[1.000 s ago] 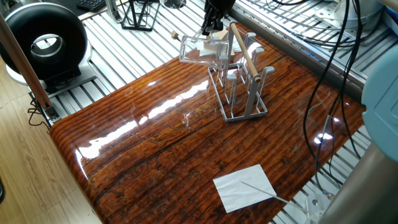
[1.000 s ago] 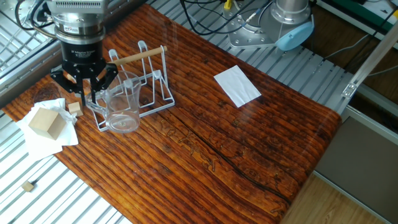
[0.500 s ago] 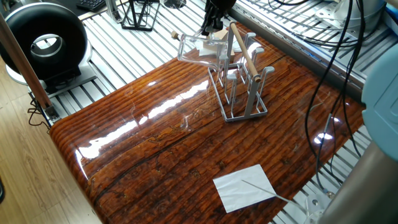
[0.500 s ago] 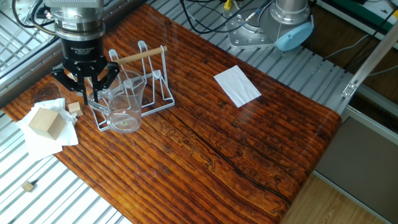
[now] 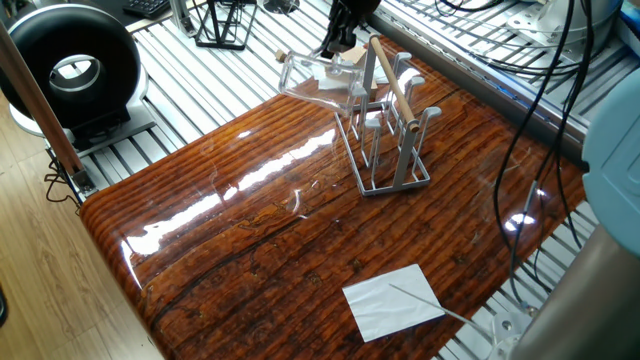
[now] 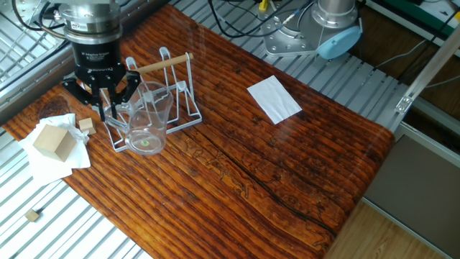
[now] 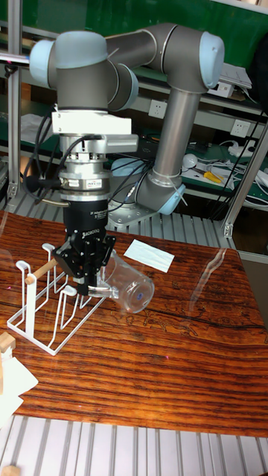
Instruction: Put the cup on the cup rack
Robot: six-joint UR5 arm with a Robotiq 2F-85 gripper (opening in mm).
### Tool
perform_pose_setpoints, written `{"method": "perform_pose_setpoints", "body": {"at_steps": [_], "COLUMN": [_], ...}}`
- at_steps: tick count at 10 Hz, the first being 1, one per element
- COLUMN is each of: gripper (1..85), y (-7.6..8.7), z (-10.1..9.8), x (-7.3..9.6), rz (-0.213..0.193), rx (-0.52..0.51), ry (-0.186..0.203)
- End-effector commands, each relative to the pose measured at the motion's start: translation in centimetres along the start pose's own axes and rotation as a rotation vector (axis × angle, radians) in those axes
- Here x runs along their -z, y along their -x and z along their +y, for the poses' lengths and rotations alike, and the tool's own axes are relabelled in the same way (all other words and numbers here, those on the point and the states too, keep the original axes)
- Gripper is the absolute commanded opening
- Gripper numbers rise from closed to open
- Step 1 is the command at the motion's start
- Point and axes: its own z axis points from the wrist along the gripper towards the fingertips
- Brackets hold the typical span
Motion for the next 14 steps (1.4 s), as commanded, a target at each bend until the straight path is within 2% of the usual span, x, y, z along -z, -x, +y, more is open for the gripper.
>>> {"method": "perform_pose_setpoints", "body": {"at_steps": [1, 4, 7, 12, 14], "gripper": [1.0, 1.0, 1.0, 1.0, 1.0], "y": [1.0, 0.3, 0.6, 0.4, 0.5], "z": [-0.1, -1.6, -2.4, -3.5, -3.7], "x": [0.9, 1.8, 2.2, 2.2, 2.2], "rz": [-0.059, -0.054, -0.064, -0.051, -0.056], "rx": [-0.042, 0.002, 0.025, 0.086, 0.102], "ry": [0.02, 0.021, -0.007, -0.055, -0.063]}}
